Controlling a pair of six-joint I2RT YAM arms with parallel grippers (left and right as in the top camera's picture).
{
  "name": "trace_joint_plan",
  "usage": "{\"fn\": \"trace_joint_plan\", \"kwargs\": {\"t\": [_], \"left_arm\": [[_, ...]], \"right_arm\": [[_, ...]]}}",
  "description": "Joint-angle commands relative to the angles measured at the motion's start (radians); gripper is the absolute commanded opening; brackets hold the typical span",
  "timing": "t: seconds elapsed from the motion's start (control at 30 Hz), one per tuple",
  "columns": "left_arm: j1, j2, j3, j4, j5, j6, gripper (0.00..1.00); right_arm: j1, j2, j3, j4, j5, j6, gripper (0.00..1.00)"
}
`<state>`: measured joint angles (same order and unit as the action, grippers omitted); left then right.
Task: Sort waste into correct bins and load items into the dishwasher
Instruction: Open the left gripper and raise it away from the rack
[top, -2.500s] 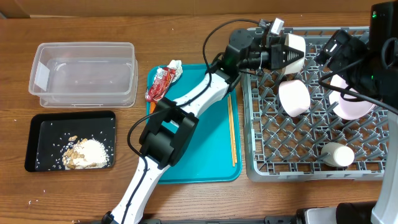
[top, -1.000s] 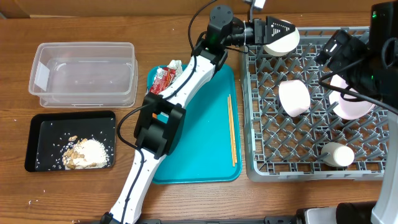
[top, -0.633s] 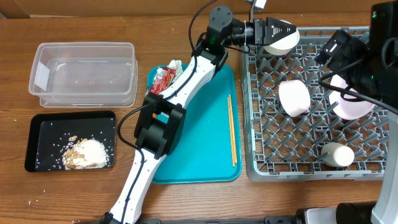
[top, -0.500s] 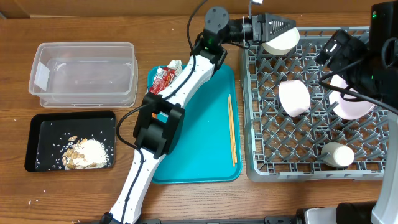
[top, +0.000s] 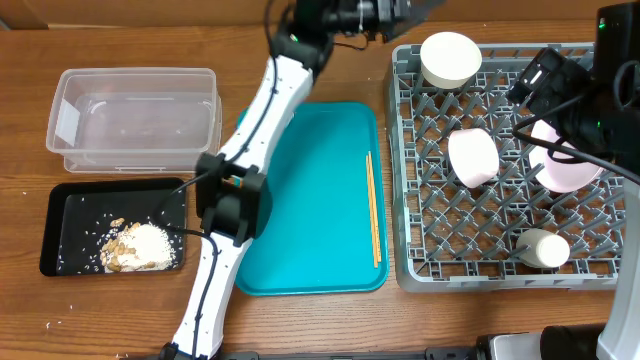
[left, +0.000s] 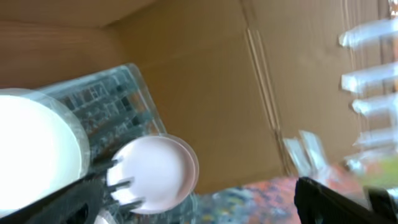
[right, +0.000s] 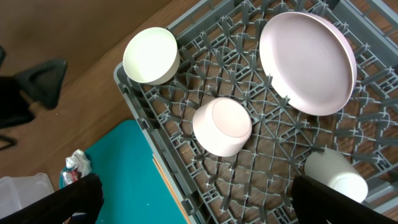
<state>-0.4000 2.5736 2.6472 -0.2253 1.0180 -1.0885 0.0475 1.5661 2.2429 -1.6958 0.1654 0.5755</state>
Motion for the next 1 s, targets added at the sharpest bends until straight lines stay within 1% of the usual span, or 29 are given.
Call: {"fn": "trace_joint_plan", "kwargs": {"t": [0.0,0.03,0.07,0.1,0.2,0.33,0.43,0.47,0.63,0.7,0.77,0.83,0.9,0.97], "left_arm": [[0.001,-0.005,0.154,-0.304,-0.213,0.357,1.0],[-0.007,-0.004,0.194,-0.463,-0.344,0.446,1.0],[-0.017,-0.005,0.218,-0.568,-0.45,0.512,1.0],[-0.03,-0.005,0.231,-0.634,-0.531,0.562,1.0],[-0.078,-0.004,0.234,-0.7,-0.66,0.68,1.0],[-0.144,-0.004,0.233,-0.728,-0.779,0.776,1.0],[-0.186,-0.003,0.232,-0.705,-0.809,0.891,1.0],[-0.197,-0.003,0.229,-0.696,-0.812,0.912,1.0],[-0.209,-0.002,0.215,-0.603,-0.816,0.909,0.98],[-0.208,-0.001,0.202,-0.559,-0.816,0.909,0.93],[-0.207,0.0,0.183,-0.537,-0.818,0.909,0.9],[-0.208,0.0,0.169,-0.555,-0.818,0.909,0.91],[-0.204,-0.001,0.168,-0.605,-0.82,0.91,0.96],[-0.192,-0.004,0.177,-0.657,-0.823,0.909,0.98]], "right_arm": [[-0.004,0.0,0.002,0.002,0.012,-0.003,1.0],[-0.004,0.0,0.002,0.002,0.012,-0.003,1.0],[-0.004,0.0,0.002,0.002,0.011,-0.003,1.0],[-0.004,0.0,0.002,0.002,0.008,-0.003,1.0],[-0.004,0.0,0.002,0.002,-0.003,-0.003,1.0],[-0.004,0.0,0.002,0.002,-0.011,-0.003,1.0],[-0.004,0.0,0.002,0.002,-0.011,-0.003,1.0],[-0.004,0.0,0.002,0.002,-0.011,-0.003,1.0],[-0.004,0.0,0.002,0.002,-0.019,-0.003,1.0],[-0.004,0.0,0.002,0.002,-0.022,-0.004,1.0],[-0.004,0.0,0.002,0.002,-0.022,-0.004,1.0],[-0.004,0.0,0.002,0.002,-0.022,-0.003,1.0],[-0.004,0.003,0.002,0.006,-0.022,-0.003,1.0],[-0.004,0.012,0.002,0.017,-0.029,-0.003,1.0]]}}
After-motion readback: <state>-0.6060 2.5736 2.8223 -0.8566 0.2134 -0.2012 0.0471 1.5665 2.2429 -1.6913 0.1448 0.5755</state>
